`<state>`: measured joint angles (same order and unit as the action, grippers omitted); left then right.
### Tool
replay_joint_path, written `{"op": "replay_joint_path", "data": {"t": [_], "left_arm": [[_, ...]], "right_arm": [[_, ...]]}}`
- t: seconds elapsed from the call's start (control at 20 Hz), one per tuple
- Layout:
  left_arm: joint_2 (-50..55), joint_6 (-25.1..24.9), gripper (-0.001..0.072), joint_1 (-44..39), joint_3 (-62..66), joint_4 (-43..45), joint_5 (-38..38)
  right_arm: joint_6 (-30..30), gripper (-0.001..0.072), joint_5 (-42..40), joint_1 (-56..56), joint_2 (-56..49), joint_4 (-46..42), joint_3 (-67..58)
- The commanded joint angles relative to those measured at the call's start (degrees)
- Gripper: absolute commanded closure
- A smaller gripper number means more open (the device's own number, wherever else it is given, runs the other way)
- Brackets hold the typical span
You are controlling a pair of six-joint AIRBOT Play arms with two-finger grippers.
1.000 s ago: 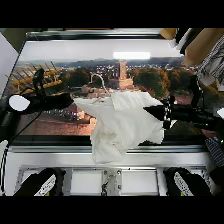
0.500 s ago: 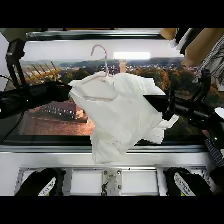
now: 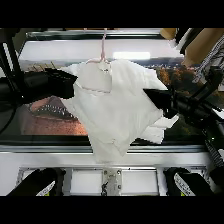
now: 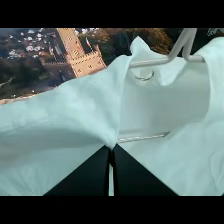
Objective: Fold the clothes and pants, and hang the long-sleeved shirts on hangers.
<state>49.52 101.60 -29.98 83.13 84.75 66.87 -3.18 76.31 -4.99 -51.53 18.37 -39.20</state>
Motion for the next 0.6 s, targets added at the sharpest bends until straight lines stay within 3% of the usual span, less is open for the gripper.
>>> {"op": "replay_joint_path", "data": {"t": [0.0, 0.05, 0.1, 0.15, 0.45, 0.5, 0.55], "left_arm": [[0.5, 2.0, 0.0694, -5.0, 1.5, 5.7, 1.2], [0.2, 1.9, 0.064, -5.3, 1.5, 5.7, 1.0], [-0.5, 2.0, 0.0304, -5.3, 1.5, 5.7, 0.8], [-1.2, 2.3, 0.0152, -4.9, 1.5, 5.7, 0.2], [-6.5, 6.6, 0.0154, 2.4, 1.5, 5.5, -0.8], [-6.8, 6.9, 0.0284, 3.3, 1.5, 5.1, -0.7], [-6.9, 6.8, 0.0516, 3.8, 1.5, 5.2, -0.5]], "right_arm": [[0.5, 0.0703, 0.0, 0.2, 0.0, 1.9, 0.0], [0.4, 0.0703, 0.1, 0.2, 0.0, 1.9, 0.0], [0.4, 0.0703, 0.2, 0.2, 0.0, 1.9, 0.0], [0.5, 0.0703, 0.2, 0.2, 0.0, 1.9, 0.0], [4.9, 0.0703, 0.2, 0.2, 0.0, 2.3, 0.0], [5.0, 0.0703, 0.1, 0.2, 0.0, 2.9, 0.0], [5.2, 0.0703, -0.1, 0.2, 0.0, 3.7, 0.0]]}}
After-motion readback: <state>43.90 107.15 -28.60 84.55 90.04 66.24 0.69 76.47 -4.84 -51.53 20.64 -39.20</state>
